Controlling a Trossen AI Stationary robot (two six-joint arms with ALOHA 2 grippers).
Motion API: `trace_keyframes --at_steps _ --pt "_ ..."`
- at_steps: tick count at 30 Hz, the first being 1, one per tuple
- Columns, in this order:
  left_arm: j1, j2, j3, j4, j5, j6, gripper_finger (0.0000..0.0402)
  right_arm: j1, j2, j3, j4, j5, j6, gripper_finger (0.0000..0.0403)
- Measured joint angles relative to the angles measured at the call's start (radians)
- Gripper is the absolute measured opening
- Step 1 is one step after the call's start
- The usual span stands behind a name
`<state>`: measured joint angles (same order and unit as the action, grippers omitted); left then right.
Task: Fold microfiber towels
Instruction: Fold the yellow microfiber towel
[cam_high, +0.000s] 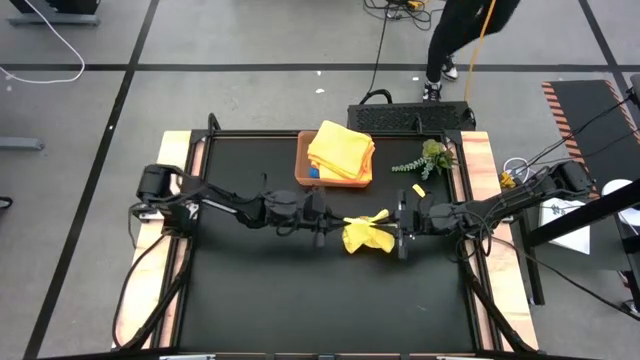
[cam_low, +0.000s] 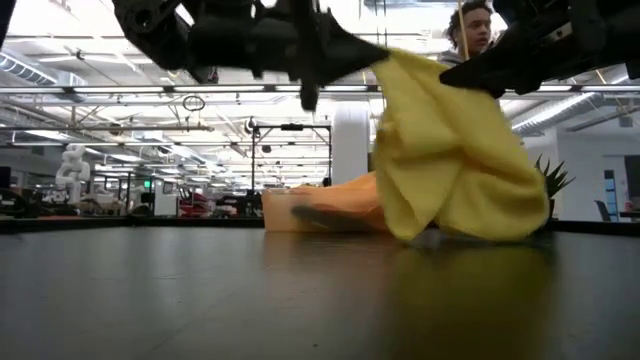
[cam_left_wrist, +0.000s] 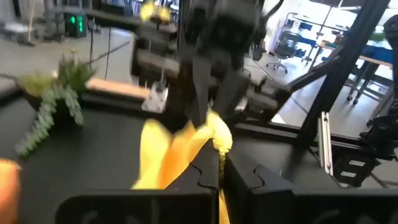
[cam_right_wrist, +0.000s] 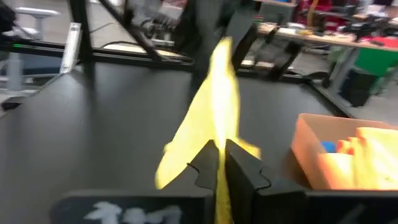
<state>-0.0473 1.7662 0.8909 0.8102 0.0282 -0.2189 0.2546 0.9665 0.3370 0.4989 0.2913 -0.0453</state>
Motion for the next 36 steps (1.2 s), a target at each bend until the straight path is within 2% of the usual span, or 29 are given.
trace_keyframes --at_steps 4,10,15,21,27,36 --pt "0.009 -0.113 0.001 -0.108 0.020 0.087 0.0004 0.001 0.000 0.000 -0.011 -0.036 0.029 0.0057" --pt "-0.005 -0.281 0.023 -0.396 0.023 0.261 0.0002 0.000 0.000 0.000 -0.038 -0.058 0.060 0.0133" --pt "-0.040 -0.327 0.079 -0.624 0.016 0.377 0.0002 0.000 0.019 0.001 -0.010 -0.136 0.069 0.0168" --pt "-0.105 -0.300 0.097 -0.740 0.016 0.445 0.0001 -0.009 0.142 0.000 0.030 -0.135 0.095 0.0172" --pt "-0.183 -0.193 0.073 -0.834 0.017 0.385 0.0001 -0.051 0.271 0.000 0.076 -0.131 0.096 0.0172" --pt "-0.268 -0.029 0.075 -0.792 0.032 0.265 0.0001 -0.157 0.407 0.002 0.124 -0.153 0.086 0.0172"
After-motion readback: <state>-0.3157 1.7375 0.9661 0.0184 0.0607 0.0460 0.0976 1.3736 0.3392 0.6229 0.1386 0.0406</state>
